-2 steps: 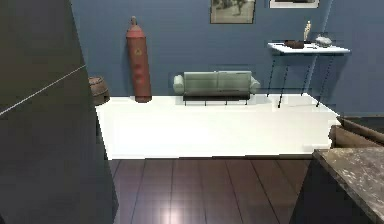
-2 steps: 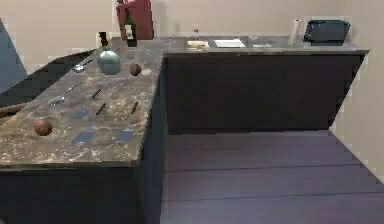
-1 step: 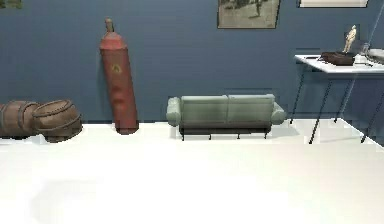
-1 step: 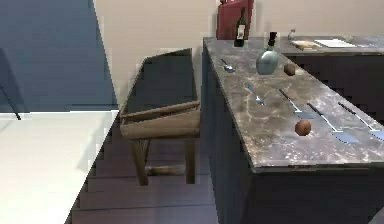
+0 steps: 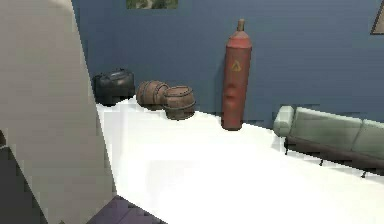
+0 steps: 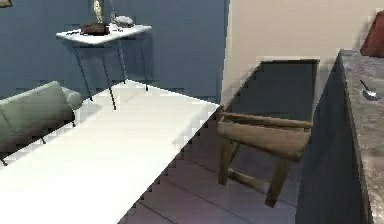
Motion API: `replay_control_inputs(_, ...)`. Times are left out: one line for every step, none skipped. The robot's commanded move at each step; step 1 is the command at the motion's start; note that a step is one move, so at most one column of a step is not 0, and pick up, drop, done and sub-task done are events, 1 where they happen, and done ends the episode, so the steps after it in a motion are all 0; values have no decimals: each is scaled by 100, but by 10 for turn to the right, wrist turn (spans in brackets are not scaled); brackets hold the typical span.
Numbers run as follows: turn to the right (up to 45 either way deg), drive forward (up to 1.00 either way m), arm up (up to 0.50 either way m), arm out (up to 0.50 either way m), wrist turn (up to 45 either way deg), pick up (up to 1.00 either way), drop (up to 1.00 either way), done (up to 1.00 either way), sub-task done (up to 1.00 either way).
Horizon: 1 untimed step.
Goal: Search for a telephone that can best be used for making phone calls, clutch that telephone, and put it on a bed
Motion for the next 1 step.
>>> replay_control_inputs(0, 5, 0, 0, 0, 0, 0, 0, 0)
